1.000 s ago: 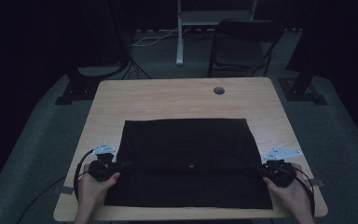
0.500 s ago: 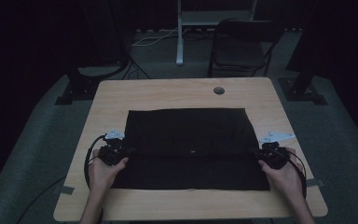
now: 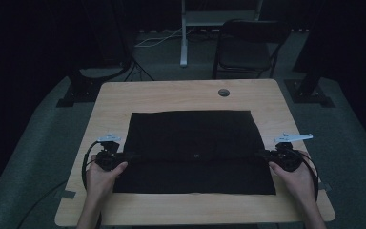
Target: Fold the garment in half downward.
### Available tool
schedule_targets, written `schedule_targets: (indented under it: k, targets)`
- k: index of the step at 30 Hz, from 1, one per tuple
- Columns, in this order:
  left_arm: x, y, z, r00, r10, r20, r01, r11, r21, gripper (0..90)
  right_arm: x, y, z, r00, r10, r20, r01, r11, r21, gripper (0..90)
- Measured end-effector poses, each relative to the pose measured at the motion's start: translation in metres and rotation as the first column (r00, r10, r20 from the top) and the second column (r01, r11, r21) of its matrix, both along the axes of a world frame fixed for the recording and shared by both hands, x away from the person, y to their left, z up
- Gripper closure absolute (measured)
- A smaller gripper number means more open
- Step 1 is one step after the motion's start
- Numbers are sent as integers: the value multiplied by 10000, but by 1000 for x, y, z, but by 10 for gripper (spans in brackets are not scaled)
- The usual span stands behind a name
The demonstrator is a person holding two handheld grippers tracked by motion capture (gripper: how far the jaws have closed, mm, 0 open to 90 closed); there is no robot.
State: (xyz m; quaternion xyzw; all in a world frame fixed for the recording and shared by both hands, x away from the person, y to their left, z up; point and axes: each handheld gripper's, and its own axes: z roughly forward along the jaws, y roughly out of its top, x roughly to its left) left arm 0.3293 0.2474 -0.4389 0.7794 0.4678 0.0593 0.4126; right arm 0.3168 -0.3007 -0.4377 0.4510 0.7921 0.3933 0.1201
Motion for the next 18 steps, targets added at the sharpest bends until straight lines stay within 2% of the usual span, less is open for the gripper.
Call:
schedule_targets:
  k: [4, 7, 11, 18]
  targets:
    - [-4, -4, 16, 9990, -69, 441, 72, 10000, -64, 591, -5, 5, 17, 9988, 117, 472, -123, 9998, 128, 669]
    - [-5, -10, 25, 9979, -196, 621, 209, 9996, -204, 574, -6, 13, 28, 9962, 311, 815, -325, 9994, 153, 670]
    - [-1, -28, 32, 9953, -660, 706, 673, 9976, -159, 564, -3, 29, 37, 9937, 667, 903, -680, 9976, 117, 671]
    - [14, -67, 35, 9898, -1273, 646, 1271, 9919, 69, 558, 17, 65, 38, 9894, 1219, 788, -1212, 9925, -136, 692]
